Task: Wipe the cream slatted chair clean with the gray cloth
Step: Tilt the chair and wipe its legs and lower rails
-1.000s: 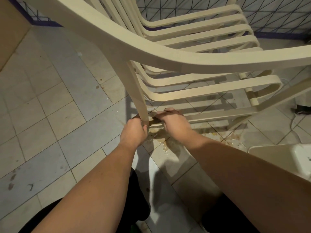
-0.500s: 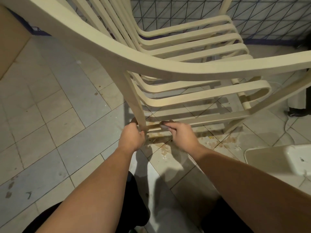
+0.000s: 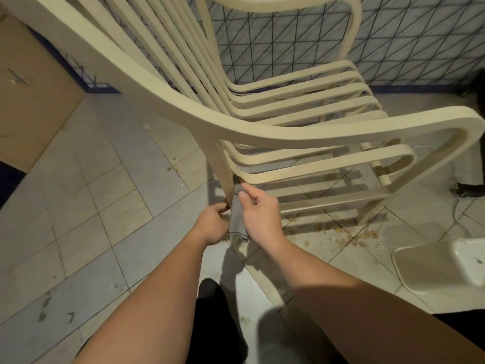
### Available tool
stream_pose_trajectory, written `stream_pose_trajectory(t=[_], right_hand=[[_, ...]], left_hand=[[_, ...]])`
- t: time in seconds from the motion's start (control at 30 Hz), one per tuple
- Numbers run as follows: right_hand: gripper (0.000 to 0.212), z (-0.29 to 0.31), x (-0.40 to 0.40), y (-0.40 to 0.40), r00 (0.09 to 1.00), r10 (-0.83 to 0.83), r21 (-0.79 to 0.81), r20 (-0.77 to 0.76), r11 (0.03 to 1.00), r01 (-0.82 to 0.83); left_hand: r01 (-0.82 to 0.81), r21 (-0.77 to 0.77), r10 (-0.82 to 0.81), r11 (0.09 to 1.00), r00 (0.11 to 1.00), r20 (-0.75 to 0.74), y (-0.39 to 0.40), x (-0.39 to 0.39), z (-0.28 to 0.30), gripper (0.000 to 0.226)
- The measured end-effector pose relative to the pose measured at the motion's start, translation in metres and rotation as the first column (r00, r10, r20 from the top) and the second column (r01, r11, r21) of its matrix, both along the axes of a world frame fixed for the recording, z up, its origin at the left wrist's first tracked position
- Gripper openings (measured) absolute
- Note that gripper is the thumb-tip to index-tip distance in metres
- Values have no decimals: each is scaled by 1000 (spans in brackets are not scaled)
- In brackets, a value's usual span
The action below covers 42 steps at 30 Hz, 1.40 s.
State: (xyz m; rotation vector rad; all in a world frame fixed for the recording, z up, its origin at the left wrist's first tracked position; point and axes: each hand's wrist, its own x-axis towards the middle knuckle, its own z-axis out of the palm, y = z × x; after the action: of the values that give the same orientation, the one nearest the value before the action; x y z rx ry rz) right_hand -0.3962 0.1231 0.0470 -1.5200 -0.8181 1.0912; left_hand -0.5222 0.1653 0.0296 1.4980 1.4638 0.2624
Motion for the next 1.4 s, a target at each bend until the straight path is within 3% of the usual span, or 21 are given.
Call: stream_pose_trajectory(t=[0.07,0.13,0.2,0.23,0.33,0.47,0.6,0.7,0.8,0.87,0.93,1.03,1.1,1.23,1.4], right_hand=[[28,14,7,1,998,4,33,-60,999,-2],[25,21,20,2,957,4,6,-289,1000,-3],[25,27,34,-1,826,26,-32,-563,998,-53],[27,31,41,-5,775,43,-36,-630,996,-85],[28,38,53,-18,706,40,-58,-707,992,-114],[33,41,53,-28,666,41,-60,-745,990,-127],[33,48,53,-32,641,78,-12,-763,991,-135],[24,48,58,-32,727,97,13,-680,993,-121],[21,43,66,-33,945,124,50,-302,992,-114],[20,44,69,-37,974,222,64,-51,974,-218],[20,43,74,-38,946,317,57,68,945,-321],[22,38,84,-35,895,436,19,96,898,-439],[31,35,89,-33,901,434,-26,-4,901,-434],[40,30,99,-30,900,403,-186,-166,884,-429],[31,32,103,-29,904,401,-140,-148,896,-420]], left_hand=[[2,-39,-1,999,1000,22,-1,-4,1,31],[-13,-49,13,999,1000,-9,-3,-9,5,43],[-78,-43,74,996,994,-75,-8,-14,16,44],[-115,-31,112,993,990,-85,-12,-16,24,37],[-147,-118,153,982,987,40,-26,-20,47,16],[-8,-381,177,925,895,410,-49,-5,75,29],[1,-214,106,977,867,486,-60,11,79,25],[-78,-99,109,992,923,368,-58,14,79,28],[-131,-333,286,934,832,476,-55,19,83,34],[-108,-437,346,893,785,514,-52,21,84,50],[-65,-421,297,905,805,514,-49,21,81,54],[-57,-307,201,950,862,464,-45,19,76,28],[-65,-268,189,961,864,466,-42,18,74,13],[-42,-222,150,974,855,496,-39,18,74,13],[-103,-102,135,989,913,384,-38,16,66,17]])
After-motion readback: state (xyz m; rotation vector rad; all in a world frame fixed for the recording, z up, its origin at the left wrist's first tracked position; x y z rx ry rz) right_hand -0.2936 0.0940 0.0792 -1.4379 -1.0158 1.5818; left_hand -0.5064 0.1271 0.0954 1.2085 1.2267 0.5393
